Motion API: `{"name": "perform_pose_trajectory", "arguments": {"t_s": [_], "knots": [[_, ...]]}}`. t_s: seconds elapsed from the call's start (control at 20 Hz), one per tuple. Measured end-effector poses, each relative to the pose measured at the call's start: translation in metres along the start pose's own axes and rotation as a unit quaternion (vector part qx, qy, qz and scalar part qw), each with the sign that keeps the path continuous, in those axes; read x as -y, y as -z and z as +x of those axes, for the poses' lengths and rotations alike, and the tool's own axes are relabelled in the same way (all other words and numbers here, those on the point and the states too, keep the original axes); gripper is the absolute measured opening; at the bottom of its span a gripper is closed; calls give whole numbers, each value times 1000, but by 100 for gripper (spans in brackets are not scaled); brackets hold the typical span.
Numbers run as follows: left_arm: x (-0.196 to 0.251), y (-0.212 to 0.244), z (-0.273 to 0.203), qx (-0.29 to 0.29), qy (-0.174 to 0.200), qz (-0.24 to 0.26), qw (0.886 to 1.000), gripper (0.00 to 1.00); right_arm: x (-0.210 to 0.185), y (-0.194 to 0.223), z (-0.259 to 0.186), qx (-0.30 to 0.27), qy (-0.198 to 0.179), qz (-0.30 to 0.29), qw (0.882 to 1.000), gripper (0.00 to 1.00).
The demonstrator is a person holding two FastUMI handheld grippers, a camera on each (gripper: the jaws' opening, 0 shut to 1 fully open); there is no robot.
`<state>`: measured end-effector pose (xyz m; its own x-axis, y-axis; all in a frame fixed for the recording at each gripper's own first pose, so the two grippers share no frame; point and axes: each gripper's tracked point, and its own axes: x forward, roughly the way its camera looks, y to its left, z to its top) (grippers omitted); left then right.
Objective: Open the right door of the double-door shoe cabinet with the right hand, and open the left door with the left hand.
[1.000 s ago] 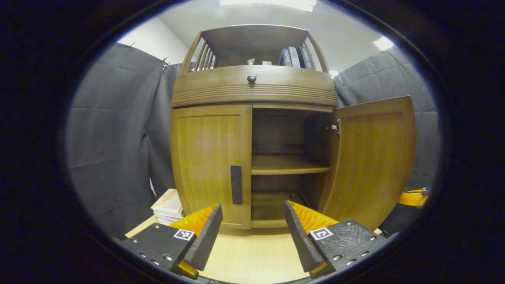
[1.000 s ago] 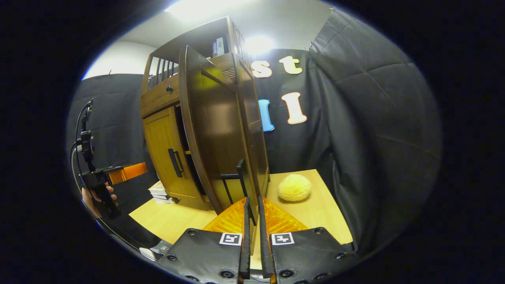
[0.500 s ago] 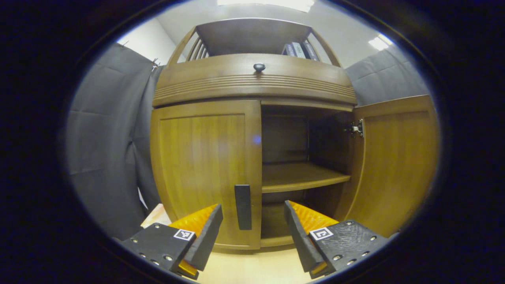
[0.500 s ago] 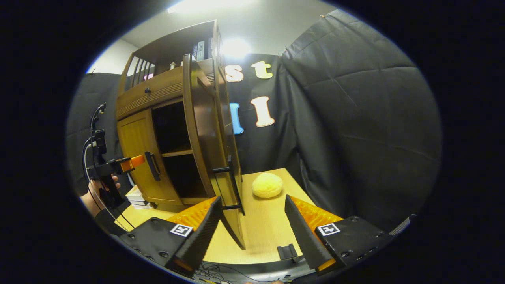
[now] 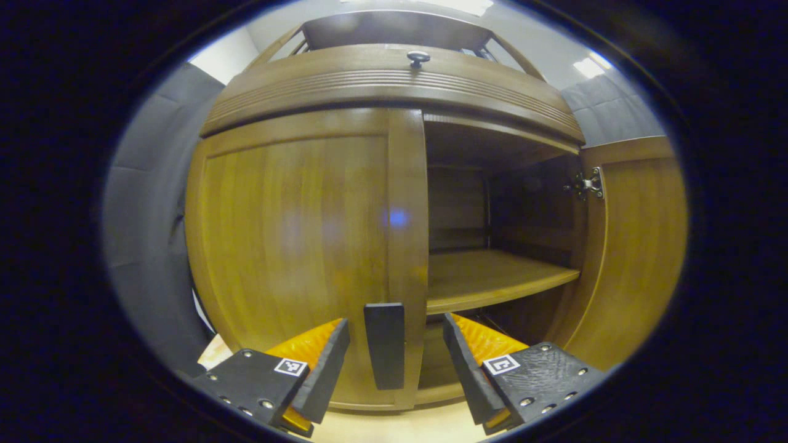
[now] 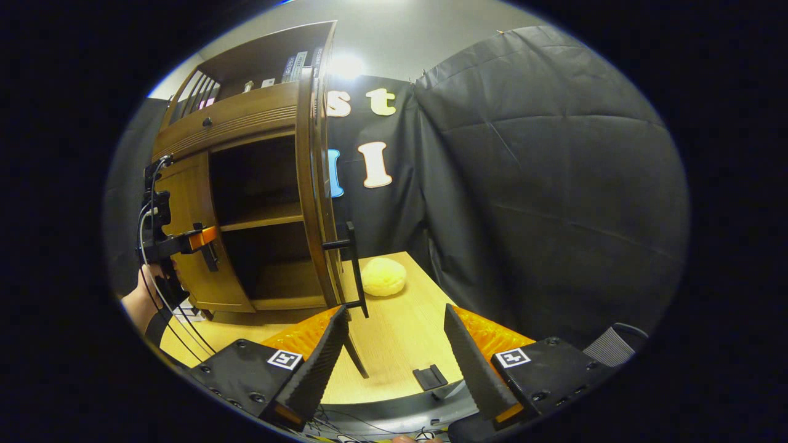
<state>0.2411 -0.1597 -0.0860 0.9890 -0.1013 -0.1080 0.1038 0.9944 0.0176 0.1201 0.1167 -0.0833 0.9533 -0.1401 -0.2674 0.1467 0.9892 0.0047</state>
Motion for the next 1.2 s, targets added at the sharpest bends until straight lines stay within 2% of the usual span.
{"name": "perform_pose_trajectory", "arguments": {"t_s": [0.1, 0.15, 0.25, 0.35, 0.4, 0.5, 0.55, 0.75, 1.2], "knots": [[5, 9, 10, -5, 17, -4, 1000, 90, -6, 2, -1, 1, 6, -3, 1000, 92], [-7, 6, 15, 0, -20, 6, 1000, 76, -10, 3, -2, 1, 5, -3, 1000, 92], [-11, 3, 17, 3, -14, -13, 1000, 48, -17, 6, -3, -1, 2, -6, 1000, 93], [-8, 8, 18, -6, -6, -37, 999, 40, -23, 8, -2, -2, -2, -9, 1000, 92], [-2, 7, 28, 0, -4, -36, 999, 37, -26, 10, -2, -4, -5, -10, 1000, 93], [-3, 8, 17, -5, -1, -13, 1000, 29, -31, 10, 1, -4, -10, -11, 1000, 93], [-4, 5, 16, -5, -2, -7, 1000, 29, -33, 9, 2, -3, -13, -10, 1000, 93], [-1, 6, 18, -6, -2, -15, 1000, 16, -38, 7, 1, 7, -17, -9, 1000, 92], [-1, 3, 13, -1, 11, -17, 1000, 15, -40, 11, -9, 14, -20, -6, 1000, 92]]}}
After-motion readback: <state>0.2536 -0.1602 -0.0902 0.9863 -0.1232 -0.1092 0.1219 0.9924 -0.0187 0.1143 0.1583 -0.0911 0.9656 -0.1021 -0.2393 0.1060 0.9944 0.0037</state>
